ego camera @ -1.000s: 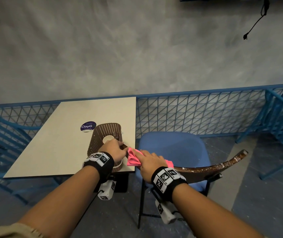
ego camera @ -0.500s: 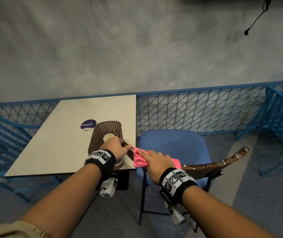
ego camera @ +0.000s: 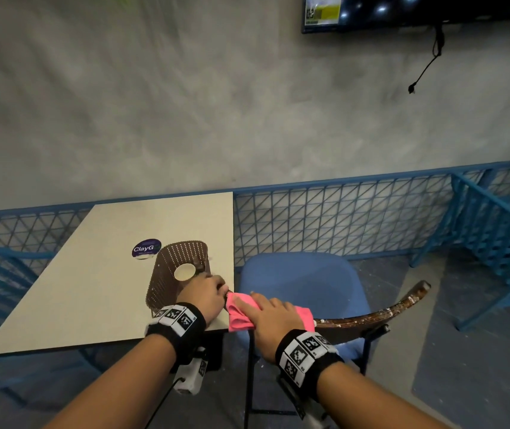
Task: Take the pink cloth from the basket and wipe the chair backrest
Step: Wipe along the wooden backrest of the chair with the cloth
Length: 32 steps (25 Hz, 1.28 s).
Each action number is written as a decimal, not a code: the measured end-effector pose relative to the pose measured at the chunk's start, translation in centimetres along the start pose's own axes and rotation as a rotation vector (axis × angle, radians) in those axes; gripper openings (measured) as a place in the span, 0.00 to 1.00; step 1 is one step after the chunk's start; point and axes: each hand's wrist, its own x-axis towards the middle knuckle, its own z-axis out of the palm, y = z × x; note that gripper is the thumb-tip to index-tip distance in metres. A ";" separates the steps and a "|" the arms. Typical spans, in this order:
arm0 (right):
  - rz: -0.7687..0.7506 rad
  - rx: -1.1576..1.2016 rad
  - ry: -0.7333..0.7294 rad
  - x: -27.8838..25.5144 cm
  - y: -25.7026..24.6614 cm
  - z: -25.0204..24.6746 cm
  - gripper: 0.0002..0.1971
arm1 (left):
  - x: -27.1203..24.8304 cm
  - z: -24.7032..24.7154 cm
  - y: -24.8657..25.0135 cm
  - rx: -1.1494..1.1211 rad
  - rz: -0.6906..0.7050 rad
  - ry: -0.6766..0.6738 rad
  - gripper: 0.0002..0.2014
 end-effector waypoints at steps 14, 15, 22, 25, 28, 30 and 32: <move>-0.057 -0.059 0.010 0.6 -1.2 0.7 0.44 | 1.5 -1.7 -0.8 0.012 0.072 -0.028 0.12; -0.059 -0.074 0.016 0.6 -1.3 0.7 0.45 | 1.6 -1.7 -0.8 0.010 0.075 -0.026 0.12; -0.089 -0.116 0.035 2.4 -2.6 1.0 0.38 | 1.6 -1.5 -1.2 -0.004 0.086 -0.047 0.11; -0.121 -0.100 0.029 1.8 -1.5 1.3 0.48 | 1.6 -1.5 -1.5 -0.001 0.093 -0.063 0.11; -0.123 -0.112 0.013 1.4 -1.1 1.2 0.50 | 1.4 -1.4 -1.7 -0.003 0.110 -0.044 0.11; -0.108 -0.111 0.019 2.0 -1.6 1.1 0.50 | 1.3 -1.3 -1.6 -0.002 0.120 -0.038 0.12; -0.106 -0.104 0.008 3.0 -2.2 1.3 0.49 | 1.4 -1.4 -1.5 -0.001 0.119 -0.046 0.12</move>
